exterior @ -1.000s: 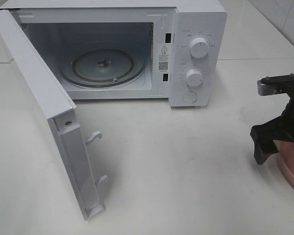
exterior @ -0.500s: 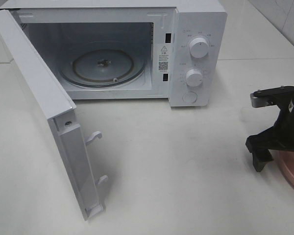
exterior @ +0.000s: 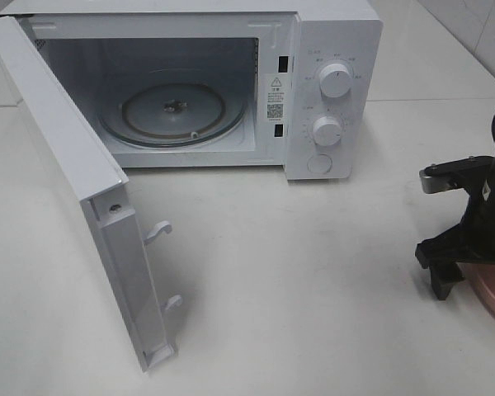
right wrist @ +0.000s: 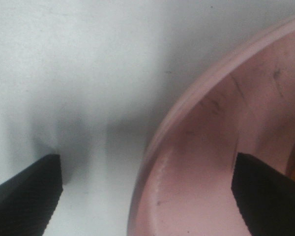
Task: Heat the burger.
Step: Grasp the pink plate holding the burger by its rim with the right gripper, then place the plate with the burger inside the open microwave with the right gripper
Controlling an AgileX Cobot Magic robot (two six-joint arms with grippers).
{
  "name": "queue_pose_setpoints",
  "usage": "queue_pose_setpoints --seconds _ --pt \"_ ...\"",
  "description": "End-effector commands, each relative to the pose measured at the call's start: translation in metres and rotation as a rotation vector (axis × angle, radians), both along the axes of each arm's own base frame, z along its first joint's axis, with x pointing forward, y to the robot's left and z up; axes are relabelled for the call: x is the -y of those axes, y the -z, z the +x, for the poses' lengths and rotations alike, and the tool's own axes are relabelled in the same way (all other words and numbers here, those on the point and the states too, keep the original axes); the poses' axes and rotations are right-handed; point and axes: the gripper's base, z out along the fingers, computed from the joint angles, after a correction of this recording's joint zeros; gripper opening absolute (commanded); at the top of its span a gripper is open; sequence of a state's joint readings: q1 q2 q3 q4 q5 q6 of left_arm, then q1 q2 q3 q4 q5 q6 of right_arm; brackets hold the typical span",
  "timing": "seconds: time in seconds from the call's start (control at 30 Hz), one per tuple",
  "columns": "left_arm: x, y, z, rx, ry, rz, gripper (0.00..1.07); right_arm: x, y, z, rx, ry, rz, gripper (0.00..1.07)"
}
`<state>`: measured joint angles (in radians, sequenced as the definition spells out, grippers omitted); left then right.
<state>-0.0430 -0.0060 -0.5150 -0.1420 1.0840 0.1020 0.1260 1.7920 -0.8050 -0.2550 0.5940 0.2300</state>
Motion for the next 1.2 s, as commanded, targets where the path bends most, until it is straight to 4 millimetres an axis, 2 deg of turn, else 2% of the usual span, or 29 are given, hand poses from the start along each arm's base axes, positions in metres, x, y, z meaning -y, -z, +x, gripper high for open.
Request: queue_pose_setpoints --seconds 0.03,0.1,0.13,0.17,0.2,0.27,0.37,0.4,0.43,0.47,0.5,0.53,0.57,0.8,1.0,1.2 --pt "0.0 -0.001 -0.003 0.036 -0.003 -0.003 0.98 0.002 0.002 -0.001 -0.006 0.003 -0.004 0.86" --pt "0.0 -0.001 -0.003 0.036 -0.003 -0.003 0.98 0.002 0.002 -0.002 -0.007 0.042 -0.003 0.76" --pt "0.0 -0.001 -0.003 0.036 -0.003 -0.003 0.98 0.002 0.002 -0.002 -0.007 0.042 -0.003 0.76" --pt "0.0 -0.001 -0.003 0.036 -0.003 -0.003 0.98 0.002 0.002 -0.002 -0.006 0.098 -0.002 0.68" --pt "0.0 -0.001 -0.003 0.036 -0.003 -0.003 0.98 0.002 0.002 -0.002 -0.006 0.098 -0.002 0.68" --pt "0.0 -0.001 -0.003 0.036 -0.003 -0.003 0.98 0.003 0.001 -0.004 -0.018 0.1 -0.013 0.5" --pt "0.0 -0.001 -0.003 0.036 -0.003 -0.003 0.98 0.003 0.001 -0.004 -0.019 0.1 -0.016 0.44" --pt "0.0 -0.001 -0.003 0.036 -0.003 -0.003 0.98 0.003 0.001 -0.004 -0.023 0.112 -0.02 0.3" --pt "0.0 -0.001 -0.003 0.036 -0.003 -0.003 0.98 0.003 0.001 -0.004 -0.023 0.112 -0.02 0.3" --pt "0.0 -0.001 -0.003 0.036 -0.003 -0.003 0.98 0.003 0.001 -0.004 -0.02 0.126 -0.02 0.18" --pt "0.0 -0.001 -0.003 0.036 -0.003 -0.003 0.98 0.003 0.001 -0.004 -0.02 0.125 -0.021 0.13" --pt "0.0 -0.001 -0.003 0.036 -0.003 -0.003 0.98 0.003 0.001 -0.004 -0.02 0.125 -0.021 0.13" --pt "0.0 -0.001 -0.003 0.036 -0.003 -0.003 0.98 0.003 0.001 -0.004 -0.02 0.123 -0.022 0.02" --pt "0.0 -0.001 -0.003 0.036 -0.003 -0.003 0.98 0.003 0.001 -0.006 -0.034 0.128 -0.028 0.0" --pt "0.0 -0.001 -0.003 0.036 -0.003 -0.003 0.98 -0.012 -0.001 -0.009 -0.041 0.062 -0.115 0.0" --pt "0.0 -0.001 -0.003 0.036 -0.003 -0.003 0.98 -0.018 -0.004 -0.013 -0.053 0.031 -0.195 0.0"
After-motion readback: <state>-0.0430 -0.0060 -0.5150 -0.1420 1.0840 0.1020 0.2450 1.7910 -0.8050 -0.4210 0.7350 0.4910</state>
